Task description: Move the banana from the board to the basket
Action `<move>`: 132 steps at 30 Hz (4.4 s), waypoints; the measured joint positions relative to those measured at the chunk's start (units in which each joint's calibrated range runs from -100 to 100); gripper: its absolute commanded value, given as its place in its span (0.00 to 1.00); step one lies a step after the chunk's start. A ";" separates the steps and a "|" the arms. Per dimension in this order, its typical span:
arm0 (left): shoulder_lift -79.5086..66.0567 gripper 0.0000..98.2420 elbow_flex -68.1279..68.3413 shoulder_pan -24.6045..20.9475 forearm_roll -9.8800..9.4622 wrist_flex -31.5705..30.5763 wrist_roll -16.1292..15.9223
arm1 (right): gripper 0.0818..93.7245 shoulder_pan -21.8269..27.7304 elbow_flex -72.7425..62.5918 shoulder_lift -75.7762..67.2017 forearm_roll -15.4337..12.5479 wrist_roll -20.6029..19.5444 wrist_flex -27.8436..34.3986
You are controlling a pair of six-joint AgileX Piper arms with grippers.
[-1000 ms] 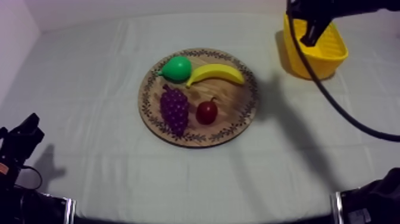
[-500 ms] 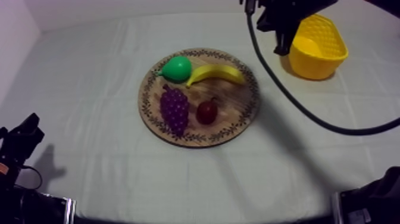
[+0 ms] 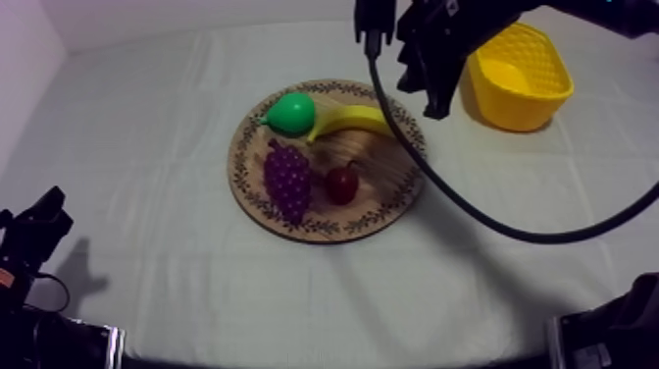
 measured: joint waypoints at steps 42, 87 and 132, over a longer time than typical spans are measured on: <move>0.00 0.00 0.00 0.00 0.00 0.00 0.00 | 0.54 -1.73 -12.45 22.93 2.22 -3.02 -1.94; 0.00 0.00 0.00 0.00 0.00 0.02 0.02 | 0.24 1.35 -25.19 37.19 5.59 -5.54 -1.07; 0.00 0.00 0.00 0.00 0.00 0.00 0.02 | 0.26 21.46 -35.61 30.90 6.78 -3.16 10.02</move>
